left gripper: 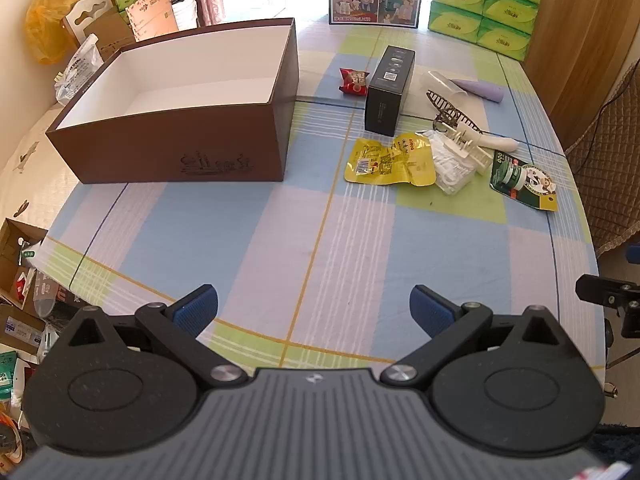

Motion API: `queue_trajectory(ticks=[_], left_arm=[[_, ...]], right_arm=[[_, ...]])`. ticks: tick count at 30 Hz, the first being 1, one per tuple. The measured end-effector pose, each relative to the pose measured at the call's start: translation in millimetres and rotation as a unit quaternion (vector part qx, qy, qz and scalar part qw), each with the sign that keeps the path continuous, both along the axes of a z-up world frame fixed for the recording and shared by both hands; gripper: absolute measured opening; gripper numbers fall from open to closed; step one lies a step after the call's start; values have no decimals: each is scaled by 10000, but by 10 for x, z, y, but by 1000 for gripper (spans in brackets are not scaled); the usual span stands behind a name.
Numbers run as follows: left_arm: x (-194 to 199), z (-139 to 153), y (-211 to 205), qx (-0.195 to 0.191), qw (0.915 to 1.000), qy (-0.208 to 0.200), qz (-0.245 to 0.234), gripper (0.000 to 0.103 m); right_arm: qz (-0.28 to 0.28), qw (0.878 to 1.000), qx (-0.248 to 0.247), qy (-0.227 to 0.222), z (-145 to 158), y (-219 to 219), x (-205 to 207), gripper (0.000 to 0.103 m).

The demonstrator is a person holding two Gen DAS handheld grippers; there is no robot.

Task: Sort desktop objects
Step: 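Move the left tool toward the yellow snack pouch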

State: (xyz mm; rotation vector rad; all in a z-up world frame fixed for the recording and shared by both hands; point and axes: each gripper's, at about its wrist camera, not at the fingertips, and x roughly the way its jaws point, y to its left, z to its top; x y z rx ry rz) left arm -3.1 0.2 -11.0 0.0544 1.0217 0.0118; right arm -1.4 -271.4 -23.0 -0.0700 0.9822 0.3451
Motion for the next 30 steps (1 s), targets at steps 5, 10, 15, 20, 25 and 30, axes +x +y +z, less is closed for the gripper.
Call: queue_trajectory(ticks=[5,10,15,20,25,30], left_arm=[[23,-14,-5,-14,10000,15,1,101],[68,-47,-25,-37,10000,52,-10,101],[130,-66,-38,-25,10000,73,-28,101],[207,-81,-65,-13,9999,81,-89,102],[321,-104,-118,6,9997,95,-210,102],[457,-121,-155,13,9994,83,-346,102]], right_arm=[[12,10000,2,44,-20,6,66,101],[12,10000,2,70,-31,8,109,101],[-28,9999,2,113,-63,-16,177,101],[-97,9999,21,125,-96,-53,250,101],[-154,9998,40,98,-122,-99,311,101],[-247,9996,79,101,-152,-140,382,101]])
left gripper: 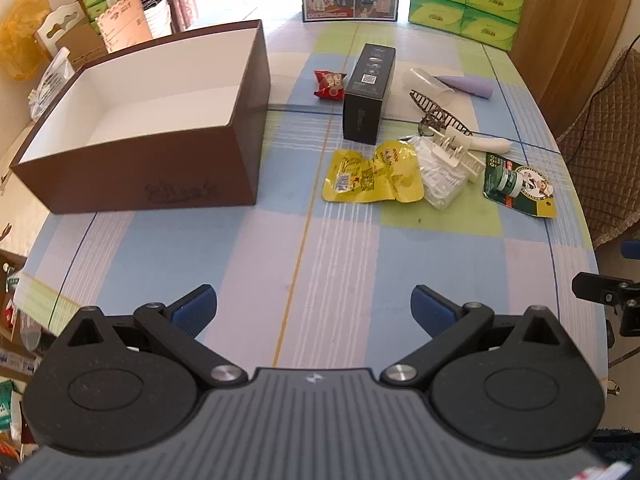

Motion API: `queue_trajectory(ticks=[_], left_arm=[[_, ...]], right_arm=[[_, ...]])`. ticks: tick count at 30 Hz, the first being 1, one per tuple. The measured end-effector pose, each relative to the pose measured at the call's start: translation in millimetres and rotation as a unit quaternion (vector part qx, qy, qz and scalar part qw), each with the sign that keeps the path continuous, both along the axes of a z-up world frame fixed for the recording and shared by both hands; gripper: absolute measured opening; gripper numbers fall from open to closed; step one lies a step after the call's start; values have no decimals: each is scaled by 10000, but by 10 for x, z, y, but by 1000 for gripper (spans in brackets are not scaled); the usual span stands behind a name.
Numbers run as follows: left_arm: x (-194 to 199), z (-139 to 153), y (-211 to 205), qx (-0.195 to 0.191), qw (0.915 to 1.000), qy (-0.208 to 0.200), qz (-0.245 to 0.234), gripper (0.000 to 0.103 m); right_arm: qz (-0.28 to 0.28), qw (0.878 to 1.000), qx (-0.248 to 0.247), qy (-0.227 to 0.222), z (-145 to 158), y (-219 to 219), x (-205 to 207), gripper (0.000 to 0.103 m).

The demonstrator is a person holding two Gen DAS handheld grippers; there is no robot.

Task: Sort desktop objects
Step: 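Move the left tool toward the yellow snack pouch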

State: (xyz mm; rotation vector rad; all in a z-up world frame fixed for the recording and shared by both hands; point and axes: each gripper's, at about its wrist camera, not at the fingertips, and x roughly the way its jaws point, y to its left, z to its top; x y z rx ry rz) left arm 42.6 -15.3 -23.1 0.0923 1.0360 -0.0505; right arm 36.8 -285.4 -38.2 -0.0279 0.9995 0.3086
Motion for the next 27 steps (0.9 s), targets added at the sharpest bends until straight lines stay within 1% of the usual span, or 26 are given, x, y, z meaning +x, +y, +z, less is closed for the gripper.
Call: queue_trajectory(ticks=[6,9,12,13,17,22,24,27], left_arm=[[172,-92,-52,17,9996,-53,-264,102],[256,-197,-102,185,9984,-170,-501,102],[305,-329,-189,488,9945,-423,-826,102],[316,-379,-228,596,9918,-549,-984,102],[395,-559,-359,937,9824,-819,-1393,101],[513,-715,-484,1124,9714,-1074,-1797,100],[562,-786,-546,1295,9644,-1174,-1985,99],[630,-909,-632,1645,9510,-1312,-2265,98]], right_arm=[[-46,10000,59,-5,-60,-52,75,101],[-78,10000,54,-6,-96,-69,104,101],[-164,9998,36,50,-133,-98,136,101],[-197,9998,31,65,-142,-116,146,101],[-359,9993,-2,130,-177,-182,175,101],[-570,9981,-5,214,-213,-259,213,101],[-645,9976,-4,243,-222,-282,229,101],[-753,9968,-3,282,-238,-310,251,101]])
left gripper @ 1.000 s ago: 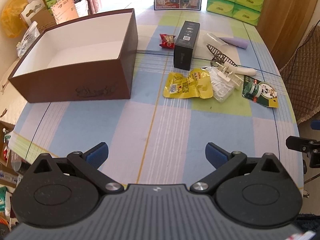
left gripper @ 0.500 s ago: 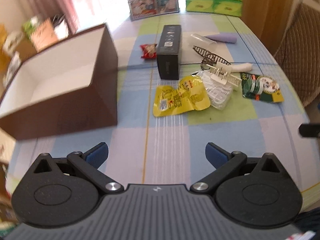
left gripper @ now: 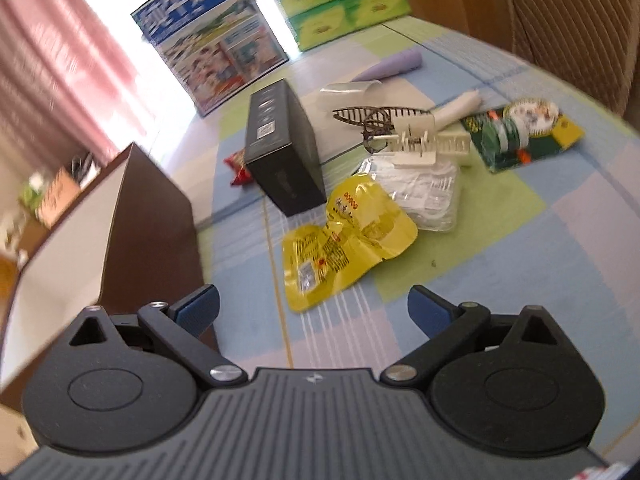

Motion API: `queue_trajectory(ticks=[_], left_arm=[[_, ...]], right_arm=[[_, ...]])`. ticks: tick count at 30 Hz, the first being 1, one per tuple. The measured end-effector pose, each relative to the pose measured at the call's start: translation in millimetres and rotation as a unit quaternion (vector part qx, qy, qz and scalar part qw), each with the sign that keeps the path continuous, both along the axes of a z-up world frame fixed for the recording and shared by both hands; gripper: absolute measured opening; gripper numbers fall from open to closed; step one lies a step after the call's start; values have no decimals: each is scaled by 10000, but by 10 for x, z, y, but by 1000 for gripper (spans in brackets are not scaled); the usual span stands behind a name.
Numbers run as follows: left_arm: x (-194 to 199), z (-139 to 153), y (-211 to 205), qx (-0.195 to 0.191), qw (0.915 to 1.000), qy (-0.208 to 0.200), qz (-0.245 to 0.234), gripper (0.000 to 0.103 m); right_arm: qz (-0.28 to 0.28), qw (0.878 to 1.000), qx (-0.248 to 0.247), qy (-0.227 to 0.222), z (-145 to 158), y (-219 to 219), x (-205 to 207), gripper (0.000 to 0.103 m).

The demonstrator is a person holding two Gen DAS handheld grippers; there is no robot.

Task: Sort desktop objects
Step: 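Move the left tool toward the yellow snack pouch, then grasp the yellow pouch with the left tool while the right tool grasps the green ointment jar card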

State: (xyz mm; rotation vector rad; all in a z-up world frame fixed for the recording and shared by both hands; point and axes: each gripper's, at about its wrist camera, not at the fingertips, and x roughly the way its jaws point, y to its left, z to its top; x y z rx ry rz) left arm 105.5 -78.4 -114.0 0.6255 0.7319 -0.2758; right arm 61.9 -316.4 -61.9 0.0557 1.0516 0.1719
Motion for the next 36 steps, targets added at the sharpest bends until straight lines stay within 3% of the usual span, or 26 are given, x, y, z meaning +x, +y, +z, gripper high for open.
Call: queue_trajectory(ticks=[11,17,20,25,31,32,36], left_arm=[[192,-380,-238,910,9909,-526,-842,90],[306,-492,-281,1139,9816,-982,-1175,85],[384,-524,-284,1232,9774,-1028,-1379,72],[521,-522,-250,974,9845,-566,-1341,23],[542,-412,-80,694,9923,-442,-930,7],[537,-356,-41,566,9941,-382,-840,1],[573,-78,172,-296,9992,-3,-250,0]], right_arm=[[-386,9991,-16,157,-47,-45,95,101],[-527,9983,-37,249,-87,-49,133,101],[-567,9980,-47,265,-90,-49,141,101],[-577,9979,-57,278,-103,-54,172,101],[-491,9984,-44,265,-142,-43,233,101],[-453,9987,-36,246,-149,-34,254,101],[-228,9997,-41,55,-165,22,346,101]])
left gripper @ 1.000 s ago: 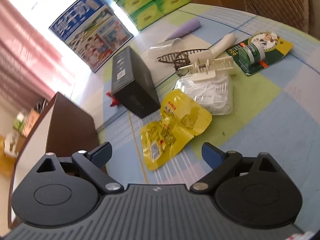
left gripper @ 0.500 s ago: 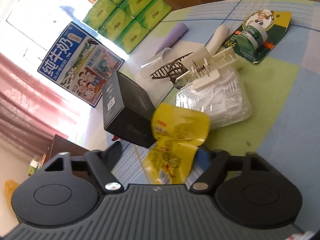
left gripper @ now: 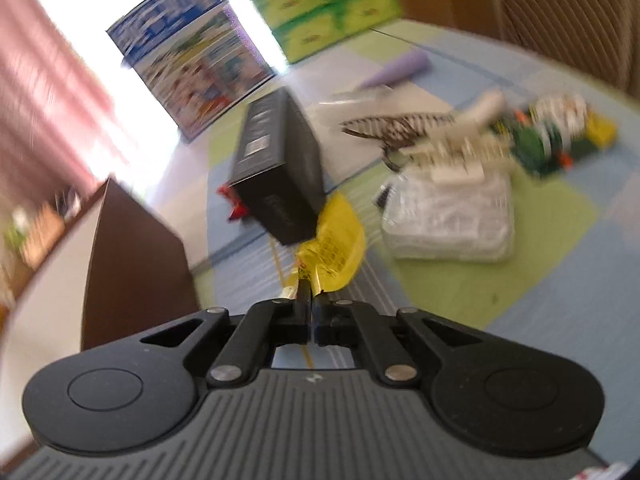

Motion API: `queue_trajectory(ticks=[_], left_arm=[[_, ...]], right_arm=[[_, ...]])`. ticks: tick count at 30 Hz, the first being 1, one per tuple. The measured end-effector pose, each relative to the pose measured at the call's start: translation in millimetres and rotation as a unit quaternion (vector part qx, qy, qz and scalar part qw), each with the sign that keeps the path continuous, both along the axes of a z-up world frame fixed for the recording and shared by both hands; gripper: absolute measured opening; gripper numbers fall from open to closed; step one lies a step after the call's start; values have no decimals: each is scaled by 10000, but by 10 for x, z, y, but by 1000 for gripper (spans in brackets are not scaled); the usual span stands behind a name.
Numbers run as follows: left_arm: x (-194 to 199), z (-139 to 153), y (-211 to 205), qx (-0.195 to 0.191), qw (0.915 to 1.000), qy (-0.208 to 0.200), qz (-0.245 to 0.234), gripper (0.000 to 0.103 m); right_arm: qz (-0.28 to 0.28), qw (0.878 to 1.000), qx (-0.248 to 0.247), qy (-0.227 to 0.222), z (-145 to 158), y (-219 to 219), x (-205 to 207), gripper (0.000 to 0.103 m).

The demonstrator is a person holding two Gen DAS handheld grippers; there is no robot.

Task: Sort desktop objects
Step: 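Grasp the yellow pouch with the left tool while the right tool grasps the green ointment jar card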

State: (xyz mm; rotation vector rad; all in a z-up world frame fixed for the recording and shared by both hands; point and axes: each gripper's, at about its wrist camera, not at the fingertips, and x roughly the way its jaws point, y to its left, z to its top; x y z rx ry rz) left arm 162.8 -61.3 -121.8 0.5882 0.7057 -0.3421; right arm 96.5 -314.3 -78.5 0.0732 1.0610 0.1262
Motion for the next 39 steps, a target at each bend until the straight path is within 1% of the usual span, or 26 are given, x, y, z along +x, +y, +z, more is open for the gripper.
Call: queue_trajectory(ticks=[2,3,5,6,7,9,11,12,13,16,18,20,21,22,25,29,35,39], left_arm=[[25,114,117,-488,9979,243,353,0],[32,155,153,-638,9963,321,486,0],[53,248,237,-1015,9907,525,737,0],[65,300,286,-1236,9865,629,867,0],[67,343,324,-1415,9826,706,971,0],[65,415,399,-1732,9745,840,1156,0],[60,443,459,-2003,9652,1037,1321,0],[55,447,476,-2074,9622,1081,1396,0],[43,446,477,-2074,9617,1078,1433,0],[28,449,481,-2062,9608,1072,1515,0],[16,466,495,-2106,9591,1078,1554,0],[15,464,486,-2090,9593,1065,1575,0],[11,466,491,-2099,9588,1063,1592,0],[7,466,493,-2110,9584,1067,1599,0],[-15,468,491,-2113,9580,1073,1615,0],[-56,494,491,-2081,9595,1054,1581,0],[-145,562,510,-2107,9595,1057,1542,0],[-237,636,511,-2143,9602,1025,1469,0]], right_arm=[[131,9998,11,-156,-7,40,55,101],[190,9995,3,-242,-8,57,82,101],[247,9988,9,-431,-11,87,130,101],[263,9983,17,-512,-15,102,164,98],[297,9978,57,-589,-22,120,199,87],[349,9972,171,-640,-60,165,289,75],[367,9968,186,-681,-114,239,364,69],[387,9967,168,-696,-142,279,402,64],[380,9968,124,-693,-172,320,446,58],[237,9974,70,-678,-271,396,556,50],[168,9976,23,-674,-333,438,613,48],[186,9974,2,-702,-371,473,639,47],[204,9973,-78,-701,-401,493,650,46],[238,9974,-114,-669,-428,499,653,42],[300,9969,-171,-711,-429,497,601,42],[335,9971,-36,-680,-362,410,479,42],[274,9964,245,-758,-124,242,218,41],[295,9955,402,-812,17,230,83,41]])
